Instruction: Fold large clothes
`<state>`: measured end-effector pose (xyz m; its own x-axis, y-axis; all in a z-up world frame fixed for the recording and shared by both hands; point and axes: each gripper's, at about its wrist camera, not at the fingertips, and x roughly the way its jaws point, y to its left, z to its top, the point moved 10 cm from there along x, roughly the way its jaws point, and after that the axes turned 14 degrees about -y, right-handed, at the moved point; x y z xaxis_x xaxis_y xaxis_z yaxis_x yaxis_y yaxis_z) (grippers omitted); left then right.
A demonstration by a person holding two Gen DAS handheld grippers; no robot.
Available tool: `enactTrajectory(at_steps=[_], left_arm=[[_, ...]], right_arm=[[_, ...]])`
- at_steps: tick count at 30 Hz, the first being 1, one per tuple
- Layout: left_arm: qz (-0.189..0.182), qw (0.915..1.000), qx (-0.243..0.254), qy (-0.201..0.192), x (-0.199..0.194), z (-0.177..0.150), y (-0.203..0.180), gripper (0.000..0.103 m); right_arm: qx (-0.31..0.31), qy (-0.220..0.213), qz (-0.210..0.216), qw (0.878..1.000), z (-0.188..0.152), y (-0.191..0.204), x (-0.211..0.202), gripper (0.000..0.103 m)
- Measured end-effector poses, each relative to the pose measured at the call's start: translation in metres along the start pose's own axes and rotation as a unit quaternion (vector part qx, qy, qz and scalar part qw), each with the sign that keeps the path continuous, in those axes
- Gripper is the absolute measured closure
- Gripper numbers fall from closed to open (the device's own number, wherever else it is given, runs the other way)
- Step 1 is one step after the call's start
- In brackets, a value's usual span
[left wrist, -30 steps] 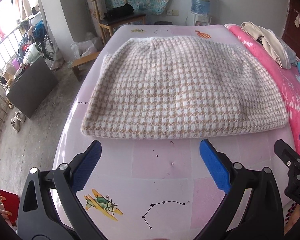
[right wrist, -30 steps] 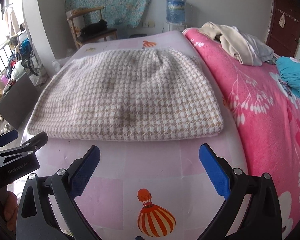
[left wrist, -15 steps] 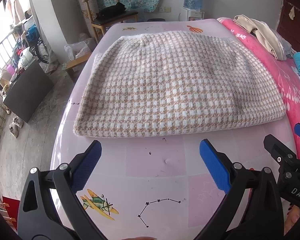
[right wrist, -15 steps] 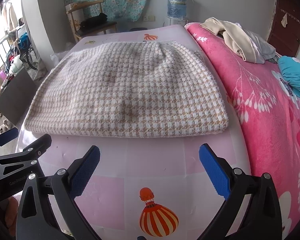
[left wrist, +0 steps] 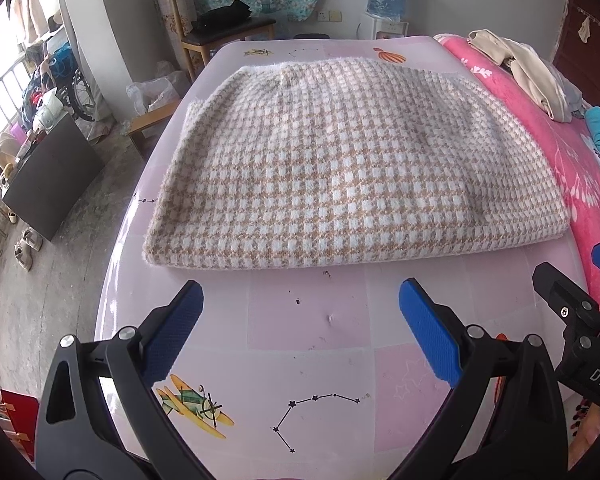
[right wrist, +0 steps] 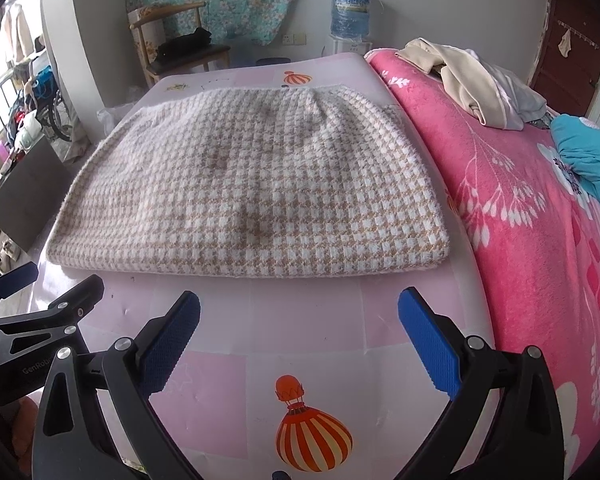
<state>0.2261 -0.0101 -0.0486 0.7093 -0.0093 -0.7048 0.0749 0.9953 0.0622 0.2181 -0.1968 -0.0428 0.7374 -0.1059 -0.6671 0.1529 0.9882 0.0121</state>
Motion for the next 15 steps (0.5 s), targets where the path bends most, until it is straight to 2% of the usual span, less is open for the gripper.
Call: enactTrajectory(at_steps=[15], left_arm=[[-0.002, 1.0, -0.003, -0.001, -0.0018, 0.0018, -0.0013, 0.008]], right_arm=[[-0.003, 0.004, -0.001, 1.0, -0.0023, -0.0002, 0.002, 0.006]])
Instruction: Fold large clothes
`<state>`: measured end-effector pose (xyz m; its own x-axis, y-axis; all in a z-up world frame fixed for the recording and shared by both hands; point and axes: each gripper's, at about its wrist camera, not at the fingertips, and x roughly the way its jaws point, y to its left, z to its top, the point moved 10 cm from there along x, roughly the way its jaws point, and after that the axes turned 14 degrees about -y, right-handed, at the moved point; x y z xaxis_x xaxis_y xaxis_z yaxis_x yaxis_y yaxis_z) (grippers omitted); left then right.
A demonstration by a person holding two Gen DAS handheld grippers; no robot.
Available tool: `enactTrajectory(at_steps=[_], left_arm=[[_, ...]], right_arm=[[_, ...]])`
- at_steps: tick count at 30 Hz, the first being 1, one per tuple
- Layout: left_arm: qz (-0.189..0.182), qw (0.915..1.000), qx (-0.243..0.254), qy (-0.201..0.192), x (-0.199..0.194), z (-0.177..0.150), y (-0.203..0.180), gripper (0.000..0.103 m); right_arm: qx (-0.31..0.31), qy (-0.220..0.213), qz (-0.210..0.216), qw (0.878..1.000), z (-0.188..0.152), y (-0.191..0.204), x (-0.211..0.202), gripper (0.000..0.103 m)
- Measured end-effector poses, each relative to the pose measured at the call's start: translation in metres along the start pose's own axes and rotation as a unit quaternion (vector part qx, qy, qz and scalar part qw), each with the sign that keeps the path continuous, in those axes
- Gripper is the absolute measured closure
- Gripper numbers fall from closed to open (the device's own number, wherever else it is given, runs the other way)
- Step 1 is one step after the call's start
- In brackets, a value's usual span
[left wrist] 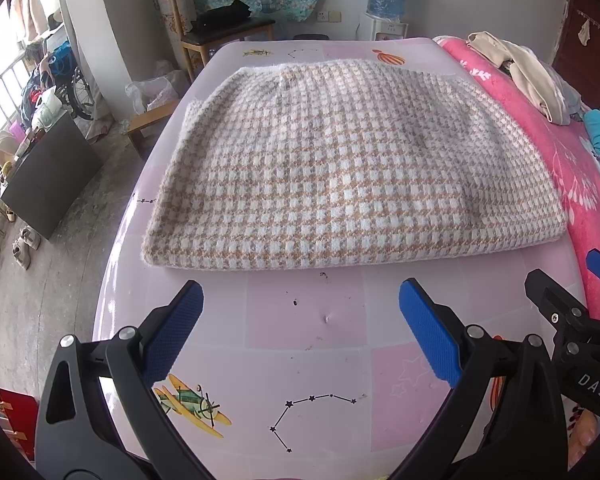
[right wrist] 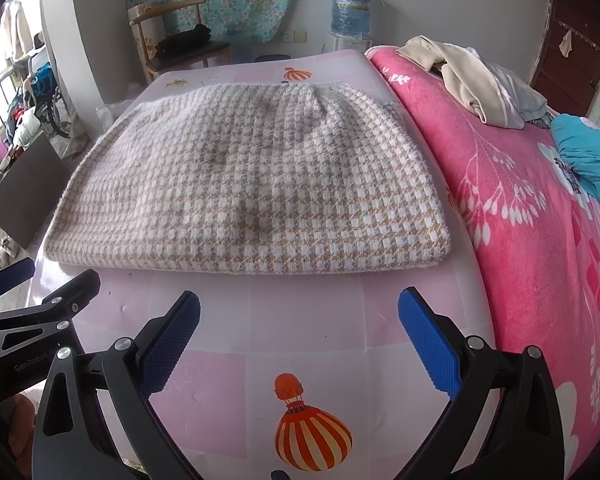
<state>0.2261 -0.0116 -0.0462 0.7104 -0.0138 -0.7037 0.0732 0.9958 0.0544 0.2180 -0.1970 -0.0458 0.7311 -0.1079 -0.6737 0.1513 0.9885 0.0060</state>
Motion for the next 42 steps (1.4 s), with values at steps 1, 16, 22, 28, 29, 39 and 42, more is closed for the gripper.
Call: enactTrajectory(at_steps=[1, 16, 22, 28, 29, 39, 42], left_arm=[[0.0, 1.0, 0.0, 0.0, -0.0002, 0.0003, -0.0003, 0.008], [-0.001, 1.0, -0.001, 0.001, -0.0002, 0.0003, -0.0017, 0.008], [-0.001, 1.0, -0.001, 0.001, 0.0, 0.0004, -0.0019, 0.008], [-0.001, 1.0, -0.001, 0.002, 0.0003, 0.0002, -0.0022, 0.008], [-0.001, 1.0, -0.001, 0.002, 0.0, 0.0003, -0.0025, 0.008], [-0.001, 1.0, -0.001, 0.002, 0.0002, 0.0001, -0.0031, 0.008], [-0.001, 1.0, -0.002, 0.003, 0.0007, -0.0006, -0.0032, 0.008]], right_arm=[[0.0, 0.0, 0.0, 1.0, -0.0002, -0.0001, 0.0, 0.006], [0.001, 0.001, -0.001, 1.0, -0.0014, -0.0019, 0.0002, 0.006], [0.0, 0.001, -0.003, 1.0, -0.0011, -0.0015, 0.0002, 0.006], [0.001, 0.002, -0.003, 1.0, -0.0016, -0.0023, 0.0007, 0.006], [0.001, 0.001, -0.003, 1.0, -0.0016, -0.0025, 0.0006, 0.006], [0.001, 0.001, -0.003, 1.0, -0.0019, -0.0032, 0.0012, 0.006], [0.0, 0.001, -0.003, 1.0, -0.0018, -0.0033, 0.0014, 0.006]])
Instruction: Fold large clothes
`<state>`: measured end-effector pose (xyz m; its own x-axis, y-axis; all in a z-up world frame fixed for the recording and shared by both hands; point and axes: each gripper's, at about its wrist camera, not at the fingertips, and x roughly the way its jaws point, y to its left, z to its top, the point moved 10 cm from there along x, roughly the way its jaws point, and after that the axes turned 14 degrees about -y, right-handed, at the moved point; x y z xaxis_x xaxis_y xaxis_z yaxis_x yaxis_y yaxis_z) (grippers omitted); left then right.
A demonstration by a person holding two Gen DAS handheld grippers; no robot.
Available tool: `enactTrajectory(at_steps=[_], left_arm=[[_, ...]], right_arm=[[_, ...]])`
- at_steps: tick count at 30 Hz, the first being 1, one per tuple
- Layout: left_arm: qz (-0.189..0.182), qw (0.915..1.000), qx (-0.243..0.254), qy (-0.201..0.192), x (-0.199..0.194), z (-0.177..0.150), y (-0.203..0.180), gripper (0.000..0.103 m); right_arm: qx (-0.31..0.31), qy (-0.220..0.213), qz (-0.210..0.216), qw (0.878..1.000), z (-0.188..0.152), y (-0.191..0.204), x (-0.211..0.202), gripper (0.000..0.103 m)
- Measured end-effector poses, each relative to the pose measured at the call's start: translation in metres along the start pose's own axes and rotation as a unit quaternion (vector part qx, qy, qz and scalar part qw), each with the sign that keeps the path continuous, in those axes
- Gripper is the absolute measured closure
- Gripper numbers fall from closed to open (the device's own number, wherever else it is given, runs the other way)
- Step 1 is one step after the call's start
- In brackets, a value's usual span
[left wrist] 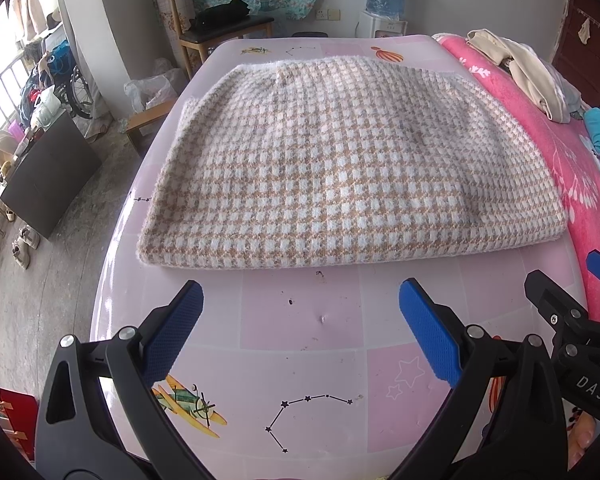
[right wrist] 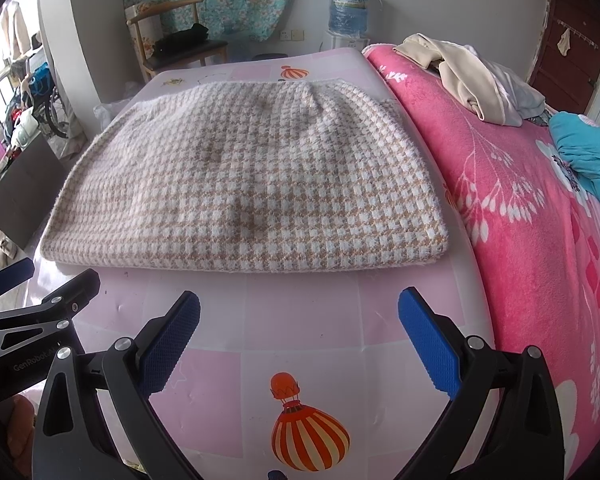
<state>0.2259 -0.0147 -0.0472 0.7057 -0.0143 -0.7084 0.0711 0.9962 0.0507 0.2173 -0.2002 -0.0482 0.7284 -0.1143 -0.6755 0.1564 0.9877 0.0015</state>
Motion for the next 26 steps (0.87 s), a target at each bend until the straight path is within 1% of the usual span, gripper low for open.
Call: enactTrajectory(at_steps=[16, 26], left_arm=[[-0.001, 1.0, 0.0, 0.002, 0.0017, -0.0012, -0.0008, 0.008], [-0.001, 1.0, -0.001, 0.005, 0.0037, -0.0025, -0.0006, 0.008]], right_arm=[[0.0, 0.0, 0.0, 1.0, -0.0001, 0.0002, -0.0002, 0.006], [0.002, 0.002, -0.002, 1.0, -0.0067, 0.0, 0.0021, 0.006]])
